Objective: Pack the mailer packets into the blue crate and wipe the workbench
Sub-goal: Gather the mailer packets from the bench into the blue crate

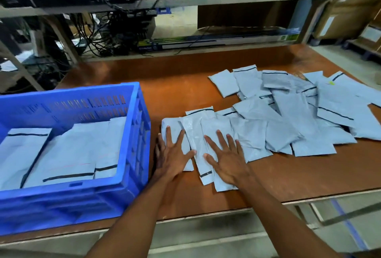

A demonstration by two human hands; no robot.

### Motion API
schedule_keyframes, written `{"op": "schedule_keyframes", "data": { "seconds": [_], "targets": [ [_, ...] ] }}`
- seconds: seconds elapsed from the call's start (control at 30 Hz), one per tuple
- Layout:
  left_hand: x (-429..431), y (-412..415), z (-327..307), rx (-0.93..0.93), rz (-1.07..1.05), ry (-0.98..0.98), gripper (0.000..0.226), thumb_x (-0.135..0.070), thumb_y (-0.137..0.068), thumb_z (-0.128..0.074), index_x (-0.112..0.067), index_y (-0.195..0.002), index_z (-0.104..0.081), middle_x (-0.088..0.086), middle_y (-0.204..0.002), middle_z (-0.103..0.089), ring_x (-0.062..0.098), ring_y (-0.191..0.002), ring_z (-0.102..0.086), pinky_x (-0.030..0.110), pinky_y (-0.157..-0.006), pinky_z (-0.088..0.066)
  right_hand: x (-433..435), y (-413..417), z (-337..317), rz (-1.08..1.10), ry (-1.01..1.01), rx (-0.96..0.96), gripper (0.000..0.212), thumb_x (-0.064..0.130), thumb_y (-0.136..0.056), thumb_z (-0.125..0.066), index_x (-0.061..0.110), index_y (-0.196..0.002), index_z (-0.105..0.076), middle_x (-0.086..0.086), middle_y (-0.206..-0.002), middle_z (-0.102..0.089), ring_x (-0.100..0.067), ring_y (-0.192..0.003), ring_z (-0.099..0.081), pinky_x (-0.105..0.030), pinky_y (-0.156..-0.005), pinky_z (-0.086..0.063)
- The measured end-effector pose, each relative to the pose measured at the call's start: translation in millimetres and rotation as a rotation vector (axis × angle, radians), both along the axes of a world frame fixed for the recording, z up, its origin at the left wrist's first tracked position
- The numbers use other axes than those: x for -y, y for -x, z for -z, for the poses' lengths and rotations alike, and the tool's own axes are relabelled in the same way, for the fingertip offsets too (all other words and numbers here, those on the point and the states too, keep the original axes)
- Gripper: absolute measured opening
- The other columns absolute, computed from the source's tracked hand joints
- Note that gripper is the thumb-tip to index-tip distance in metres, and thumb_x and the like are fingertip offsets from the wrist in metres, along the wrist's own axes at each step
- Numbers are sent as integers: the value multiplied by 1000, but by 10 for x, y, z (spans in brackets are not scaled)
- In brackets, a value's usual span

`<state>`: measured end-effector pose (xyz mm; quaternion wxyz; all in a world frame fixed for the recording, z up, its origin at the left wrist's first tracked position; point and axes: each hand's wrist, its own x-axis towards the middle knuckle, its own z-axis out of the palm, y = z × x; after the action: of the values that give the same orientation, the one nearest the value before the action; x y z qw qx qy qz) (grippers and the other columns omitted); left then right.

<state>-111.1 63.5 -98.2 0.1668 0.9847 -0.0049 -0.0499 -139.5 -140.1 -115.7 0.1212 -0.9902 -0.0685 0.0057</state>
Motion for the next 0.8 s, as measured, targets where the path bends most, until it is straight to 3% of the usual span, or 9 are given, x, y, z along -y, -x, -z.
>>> {"op": "schedule_keyframes", "data": {
  "seconds": [0.23, 0.3, 0.37, 0.4, 0.43, 0.47, 0.5, 0.57, 0.8],
  "targets": [
    [52, 193, -121, 1, 33, -120, 66, -44, -102, -37, -25, -158, -5, 14, -164, 9, 50, -146, 1, 54, -119, -14, 43, -30, 194, 32, -132, 13, 69, 57, -89, 19, 36, -153, 2, 10, -161, 6, -18, -150, 5, -32, -119, 4],
    [99, 313, -356, 37, 24, -139, 66, -39, -96, -53, -17, -154, -29, 21, -162, -11, 56, -140, -20, 57, -112, -30, 35, -33, 180, 32, -202, 34, 70, 56, -91, 20, 31, -152, -3, 6, -161, -3, -20, -151, -4, -32, -122, -4],
    [139, 423, -629, 169, 91, -265, 59, -27, -60, -90, -6, -112, -72, 30, -134, -54, 59, -108, -56, 61, -78, -55, 6, 35, 9, 87, -354, 73, 66, 52, -99, 4, 21, -153, -19, 0, -161, -19, -20, -150, -14, -30, -121, -11],
    [134, 455, -753, 247, 96, -314, 56, -22, -42, -97, -2, -90, -77, 30, -119, -63, 57, -95, -63, 60, -63, -56, -4, 62, -116, 115, -403, 102, 60, 46, -103, -8, 18, -153, -24, 0, -160, -22, -19, -149, -15, -28, -121, -12],
    [132, 469, -855, 299, 114, -319, 57, -21, -43, -96, 0, -91, -77, 31, -120, -62, 57, -98, -62, 62, -64, -56, -3, 73, -237, 136, -432, 134, 55, 40, -105, -16, 15, -153, -27, 0, -160, -23, -18, -149, -15, -27, -121, -11],
    [139, 465, -945, 258, 115, -250, 62, -24, -60, -89, -1, -114, -70, 33, -137, -49, 60, -114, -52, 66, -78, -53, 5, 71, -359, 145, -425, 179, 52, 36, -106, -20, 15, -153, -28, 1, -160, -24, -18, -149, -16, -27, -120, -12],
    [138, 431, -978, 233, 87, -153, 68, -30, -82, -73, -7, -141, -50, 28, -155, -26, 59, -132, -34, 66, -97, -43, 29, 41, -449, 147, -400, 221, 51, 34, -106, -22, 15, -153, -29, 1, -160, -25, -18, -149, -17, -28, -120, -13],
    [105, 366, -1035, 201, 45, -48, 68, -37, -101, -43, -18, -157, -11, 12, -164, 6, 52, -144, -5, 61, -112, -24, 82, -34, -646, 167, -341, 269, 49, 34, -106, -24, 18, -153, -30, 1, -159, -29, -20, -148, -21, -35, -120, -19],
    [-200, 408, -1787, 491, 145, -10, 64, -46, -99, -25, -21, -157, -13, 11, -165, 1, 44, -148, -7, 57, -117, -18, -290, -227, -1199, 151, -49, 470, 49, 34, -107, -21, 16, -151, -34, -5, -155, -37, -26, -145, -30, -45, -117, -26]
  ]
}}
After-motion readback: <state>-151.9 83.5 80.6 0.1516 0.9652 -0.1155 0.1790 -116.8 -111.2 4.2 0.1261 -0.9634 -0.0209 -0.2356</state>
